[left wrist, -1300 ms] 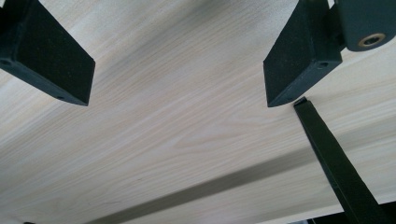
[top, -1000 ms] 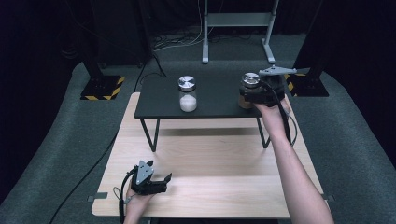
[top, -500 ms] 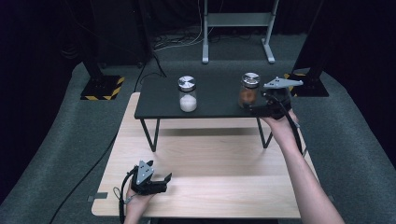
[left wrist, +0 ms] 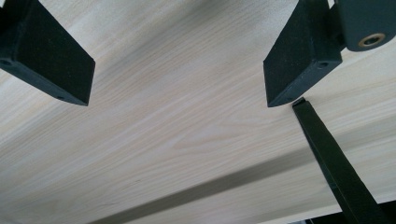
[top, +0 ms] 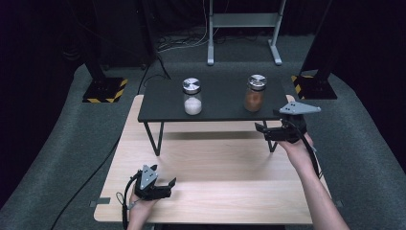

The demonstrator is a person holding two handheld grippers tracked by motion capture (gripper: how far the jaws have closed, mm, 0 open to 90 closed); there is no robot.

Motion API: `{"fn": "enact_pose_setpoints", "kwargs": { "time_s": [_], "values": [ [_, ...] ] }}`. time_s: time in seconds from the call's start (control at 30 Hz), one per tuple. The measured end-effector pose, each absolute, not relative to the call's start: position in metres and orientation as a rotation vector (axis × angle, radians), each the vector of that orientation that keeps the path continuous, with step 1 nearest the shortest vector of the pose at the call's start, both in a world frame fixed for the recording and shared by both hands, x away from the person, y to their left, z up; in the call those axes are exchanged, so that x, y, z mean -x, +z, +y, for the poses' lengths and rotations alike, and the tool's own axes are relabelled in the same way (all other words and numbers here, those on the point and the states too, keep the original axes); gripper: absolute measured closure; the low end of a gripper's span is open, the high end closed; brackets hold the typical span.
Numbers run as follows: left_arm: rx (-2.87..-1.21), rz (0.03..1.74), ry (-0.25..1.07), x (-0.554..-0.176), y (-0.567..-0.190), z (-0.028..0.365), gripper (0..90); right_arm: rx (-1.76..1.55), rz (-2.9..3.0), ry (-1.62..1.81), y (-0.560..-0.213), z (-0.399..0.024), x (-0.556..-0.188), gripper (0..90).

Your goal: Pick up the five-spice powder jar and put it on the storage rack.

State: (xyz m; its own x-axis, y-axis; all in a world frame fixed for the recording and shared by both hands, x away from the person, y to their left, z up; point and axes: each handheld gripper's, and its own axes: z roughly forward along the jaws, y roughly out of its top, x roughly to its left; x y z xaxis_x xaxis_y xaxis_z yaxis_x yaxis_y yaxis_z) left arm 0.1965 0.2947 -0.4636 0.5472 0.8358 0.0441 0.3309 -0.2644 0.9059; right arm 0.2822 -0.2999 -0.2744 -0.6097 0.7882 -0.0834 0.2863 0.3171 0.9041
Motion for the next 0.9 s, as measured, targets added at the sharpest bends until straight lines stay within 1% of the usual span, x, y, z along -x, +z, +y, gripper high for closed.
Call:
{"fn": "enact_pose_setpoints", "kwargs": {
  "time_s": [0.07, 0.2, 0.27, 0.3, 0.37, 0.4, 0.43, 0.47, 0.53, 0.57, 0.9],
  "values": [
    [-1.836, 0.958, 0.669, -0.196, -0.464, 0.295, 8.5, -0.95, 2.049, 1.282, -0.287, -0.308, -0.273, 10.3],
    [-1.836, 0.959, 0.671, -0.196, -0.464, 0.294, 8.5, -0.956, 2.03, 1.295, -0.298, -0.315, -0.264, 10.2],
    [-1.837, 0.958, 0.674, -0.196, -0.464, 0.294, 8.5, -0.951, 2.01, 1.303, -0.311, -0.323, -0.253, 10.1],
    [-1.837, 0.958, 0.674, -0.196, -0.464, 0.294, 8.5, -0.951, 2.01, 1.303, -0.311, -0.323, -0.253, 10.1],
    [-1.837, 0.959, 0.674, -0.196, -0.464, 0.294, 8.5, -0.954, 1.983, 1.323, -0.326, -0.331, -0.242, 9.7],
    [-1.836, 0.959, 0.674, -0.196, -0.464, 0.294, 8.5, -0.954, 1.983, 1.323, -0.326, -0.331, -0.242, 9.7],
    [-1.838, 0.958, 0.676, -0.196, -0.464, 0.294, 8.5, -0.953, 1.969, 1.327, -0.336, -0.336, -0.235, 9.2],
    [-1.838, 0.958, 0.676, -0.196, -0.464, 0.294, 8.5, -0.953, 1.969, 1.327, -0.336, -0.336, -0.235, 9.2],
    [-1.838, 0.958, 0.677, -0.196, -0.464, 0.293, 8.5, -0.947, 1.962, 1.333, -0.354, -0.343, -0.225, 8.8],
    [-1.838, 0.958, 0.677, -0.196, -0.464, 0.293, 8.5, -0.947, 1.962, 1.333, -0.354, -0.343, -0.225, 8.8],
    [-1.84, 0.959, 0.68, -0.196, -0.463, 0.293, 8.5, -0.999, 1.954, 1.312, -0.408, -0.355, -0.203, 7.7]
  ]
}}
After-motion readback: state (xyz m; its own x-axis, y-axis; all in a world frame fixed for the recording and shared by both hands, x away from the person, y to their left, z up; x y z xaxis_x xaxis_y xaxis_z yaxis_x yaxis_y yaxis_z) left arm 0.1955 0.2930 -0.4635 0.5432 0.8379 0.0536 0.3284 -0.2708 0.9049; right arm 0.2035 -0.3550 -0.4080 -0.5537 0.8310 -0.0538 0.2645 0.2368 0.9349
